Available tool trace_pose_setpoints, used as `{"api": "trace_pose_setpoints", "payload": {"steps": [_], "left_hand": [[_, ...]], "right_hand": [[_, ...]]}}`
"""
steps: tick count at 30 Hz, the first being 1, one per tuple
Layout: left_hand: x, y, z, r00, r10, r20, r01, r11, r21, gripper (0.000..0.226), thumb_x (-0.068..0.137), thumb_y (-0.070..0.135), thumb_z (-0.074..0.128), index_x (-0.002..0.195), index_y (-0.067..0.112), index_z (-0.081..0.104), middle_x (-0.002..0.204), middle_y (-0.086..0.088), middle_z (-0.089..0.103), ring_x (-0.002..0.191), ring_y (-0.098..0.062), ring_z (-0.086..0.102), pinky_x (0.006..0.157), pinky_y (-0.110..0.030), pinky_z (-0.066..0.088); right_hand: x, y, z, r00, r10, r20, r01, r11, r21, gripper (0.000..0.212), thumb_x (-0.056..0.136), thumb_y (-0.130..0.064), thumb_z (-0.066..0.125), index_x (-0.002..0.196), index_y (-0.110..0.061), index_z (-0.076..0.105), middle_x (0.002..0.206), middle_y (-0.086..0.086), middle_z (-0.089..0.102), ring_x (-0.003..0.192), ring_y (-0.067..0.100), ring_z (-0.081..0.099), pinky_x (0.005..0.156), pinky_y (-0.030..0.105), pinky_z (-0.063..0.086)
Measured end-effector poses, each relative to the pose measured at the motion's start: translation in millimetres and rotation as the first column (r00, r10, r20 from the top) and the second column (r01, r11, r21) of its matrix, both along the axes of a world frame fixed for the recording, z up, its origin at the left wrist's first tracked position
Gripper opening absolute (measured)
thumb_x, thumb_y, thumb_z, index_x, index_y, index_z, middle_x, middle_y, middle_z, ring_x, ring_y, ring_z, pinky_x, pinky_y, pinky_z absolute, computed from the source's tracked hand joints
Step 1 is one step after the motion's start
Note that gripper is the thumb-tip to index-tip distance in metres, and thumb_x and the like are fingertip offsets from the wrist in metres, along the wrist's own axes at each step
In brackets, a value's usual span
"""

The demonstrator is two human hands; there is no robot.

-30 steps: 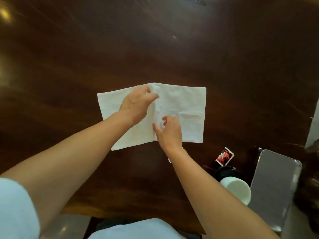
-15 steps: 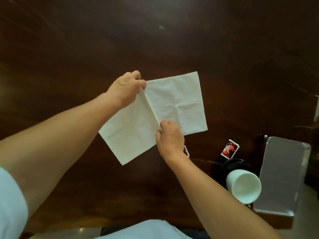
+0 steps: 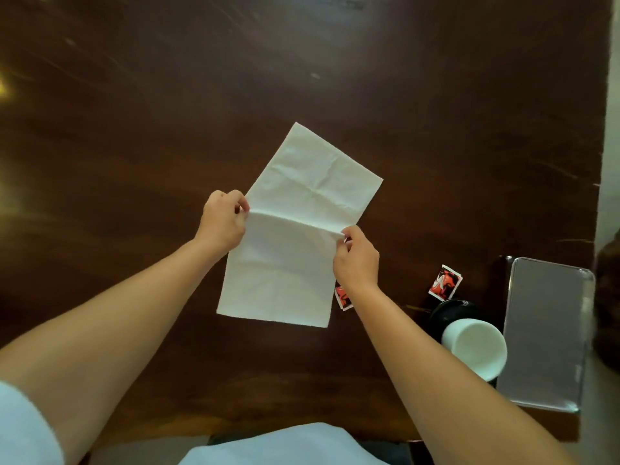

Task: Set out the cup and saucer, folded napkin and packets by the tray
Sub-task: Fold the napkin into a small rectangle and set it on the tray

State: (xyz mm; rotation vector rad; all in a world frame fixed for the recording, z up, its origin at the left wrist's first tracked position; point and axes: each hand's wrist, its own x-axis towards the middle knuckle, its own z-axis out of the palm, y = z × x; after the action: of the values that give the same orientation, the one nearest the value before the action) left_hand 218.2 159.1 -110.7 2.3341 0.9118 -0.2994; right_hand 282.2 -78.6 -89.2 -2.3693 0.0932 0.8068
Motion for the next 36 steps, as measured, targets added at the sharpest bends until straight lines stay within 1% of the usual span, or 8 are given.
{"api": "trace_pose_setpoints", "payload": {"steps": [6, 9, 17, 20, 27, 30, 33, 36], "left_hand": [[-6, -12, 2, 0.993, 0.112, -0.033, -0.116, 0.965, -0.233, 0.050, 0.085, 0.009, 0.074, 0.126, 0.030, 0.055, 0.093, 0.001, 0.062, 0.085, -0.019, 0.063, 0.061, -0.027, 0.049], [-5, -18, 3, 0.989, 0.148, -0.003, -0.143, 0.947, -0.286, 0.045, 0.084, 0.010, 0.076, 0.118, 0.033, 0.060, 0.102, -0.001, 0.064, 0.091, -0.021, 0.063, 0.070, -0.031, 0.056], [-5, -6, 38, 0.980, 0.138, 0.147, -0.090, 0.952, -0.293, 0.028, 0.082, 0.021, 0.082, 0.103, 0.031, 0.067, 0.089, 0.014, 0.064, 0.082, -0.007, 0.065, 0.058, -0.015, 0.049], [1, -1, 64, 0.961, 0.149, 0.233, -0.067, 0.943, -0.327, 0.027, 0.079, 0.023, 0.085, 0.099, 0.028, 0.068, 0.093, 0.005, 0.066, 0.086, -0.012, 0.067, 0.064, -0.025, 0.057], [18, 0, 121, 0.877, 0.359, 0.320, -0.070, 0.754, -0.653, 0.025, 0.078, 0.013, 0.084, 0.097, 0.012, 0.068, 0.103, -0.012, 0.072, 0.092, -0.022, 0.073, 0.068, -0.031, 0.059], [29, -1, 132, 0.881, 0.283, 0.379, -0.049, 0.852, -0.521, 0.023, 0.078, 0.013, 0.085, 0.099, 0.015, 0.075, 0.097, -0.003, 0.073, 0.086, -0.011, 0.070, 0.068, -0.024, 0.058], [39, 2, 141, 0.885, 0.056, 0.463, 0.023, 0.986, -0.164, 0.020, 0.080, 0.018, 0.083, 0.099, 0.021, 0.078, 0.083, 0.006, 0.070, 0.068, -0.001, 0.063, 0.065, -0.009, 0.049], [44, 5, 152, 0.844, -0.139, 0.519, 0.103, 0.990, 0.097, 0.019, 0.083, 0.018, 0.080, 0.102, 0.017, 0.079, 0.083, 0.002, 0.072, 0.066, -0.004, 0.061, 0.067, -0.002, 0.043]], "right_hand": [[-3, 0, 7, 0.972, -0.195, -0.129, 0.212, 0.968, 0.135, 0.009, 0.102, -0.017, 0.045, 0.101, -0.022, 0.053, 0.096, 0.005, 0.064, 0.075, 0.019, 0.056, 0.058, 0.030, 0.043], [-1, -4, 13, 0.973, -0.183, -0.143, 0.215, 0.944, 0.251, 0.018, 0.096, -0.010, 0.057, 0.102, -0.027, 0.058, 0.094, 0.002, 0.068, 0.072, 0.015, 0.059, 0.059, 0.031, 0.048], [12, -20, 34, 0.992, -0.120, 0.035, 0.105, 0.954, 0.280, 0.009, 0.091, -0.022, 0.072, 0.099, -0.022, 0.076, 0.089, -0.004, 0.072, 0.084, 0.011, 0.067, 0.070, 0.030, 0.054], [23, -25, 45, 0.991, -0.091, 0.101, 0.057, 0.953, 0.298, 0.006, 0.090, -0.021, 0.074, 0.095, -0.025, 0.075, 0.086, -0.007, 0.071, 0.081, 0.010, 0.065, 0.067, 0.031, 0.053], [51, -29, 73, 0.972, -0.069, 0.224, 0.002, 0.958, 0.287, 0.014, 0.089, -0.018, 0.074, 0.096, -0.030, 0.073, 0.097, -0.011, 0.070, 0.092, 0.010, 0.066, 0.073, 0.029, 0.059], [63, -31, 86, 0.945, -0.043, 0.325, -0.041, 0.968, 0.246, 0.009, 0.090, -0.023, 0.073, 0.096, -0.030, 0.073, 0.089, -0.016, 0.067, 0.083, 0.006, 0.063, 0.066, 0.022, 0.054], [77, -32, 100, 0.908, 0.012, 0.419, -0.109, 0.972, 0.209, 0.008, 0.091, -0.024, 0.072, 0.098, -0.023, 0.077, 0.084, -0.012, 0.068, 0.079, 0.004, 0.063, 0.066, 0.021, 0.052], [87, -31, 114, 0.863, 0.060, 0.502, -0.167, 0.971, 0.171, 0.011, 0.091, -0.023, 0.072, 0.099, -0.019, 0.078, 0.085, -0.007, 0.070, 0.075, 0.005, 0.063, 0.065, 0.018, 0.051]]}}
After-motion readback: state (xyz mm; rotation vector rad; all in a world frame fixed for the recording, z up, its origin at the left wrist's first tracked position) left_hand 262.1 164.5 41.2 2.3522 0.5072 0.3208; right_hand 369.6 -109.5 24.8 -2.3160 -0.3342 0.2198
